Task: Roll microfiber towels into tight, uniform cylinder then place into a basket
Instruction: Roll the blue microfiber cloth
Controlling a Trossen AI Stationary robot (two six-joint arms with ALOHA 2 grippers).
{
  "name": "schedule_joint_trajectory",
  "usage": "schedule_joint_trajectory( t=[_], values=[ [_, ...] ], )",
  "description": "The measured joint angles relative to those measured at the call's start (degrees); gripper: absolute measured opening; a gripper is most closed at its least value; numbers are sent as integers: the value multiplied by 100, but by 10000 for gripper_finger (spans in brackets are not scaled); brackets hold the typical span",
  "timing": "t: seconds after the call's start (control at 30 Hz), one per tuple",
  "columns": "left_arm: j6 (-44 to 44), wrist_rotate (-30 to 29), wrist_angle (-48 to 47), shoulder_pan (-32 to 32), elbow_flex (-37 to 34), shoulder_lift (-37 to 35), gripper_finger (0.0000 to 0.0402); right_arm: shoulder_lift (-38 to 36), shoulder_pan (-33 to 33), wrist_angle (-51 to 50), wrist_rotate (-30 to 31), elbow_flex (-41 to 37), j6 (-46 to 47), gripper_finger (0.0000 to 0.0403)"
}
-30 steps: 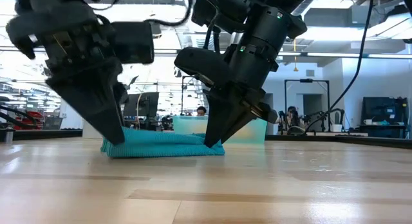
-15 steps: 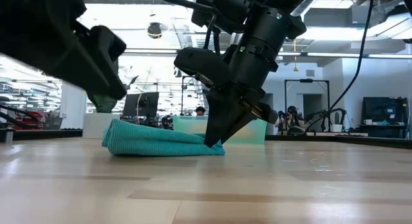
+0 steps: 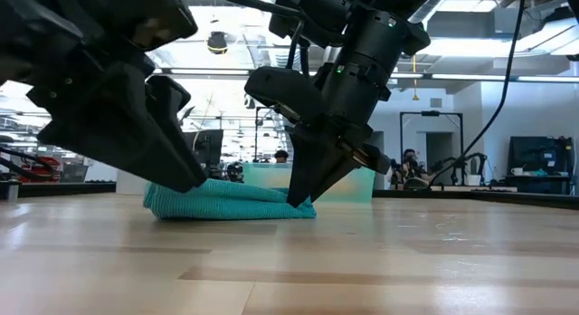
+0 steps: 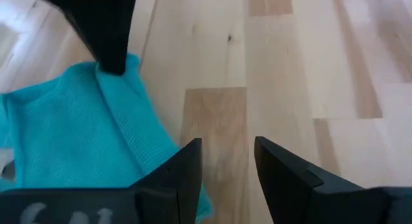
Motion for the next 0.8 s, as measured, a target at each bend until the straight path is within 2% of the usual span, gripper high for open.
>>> schedule_joint_trajectory(
  t=[0.4, 0.8],
  values=[
    [-883, -350, -1029, 249, 1, 0, 135, 0, 77, 2, 20, 0, -42, 15],
    [-1526, 174, -1437, 379, 10, -17, 135, 0, 83, 13, -44, -2, -373, 26]
  ],
)
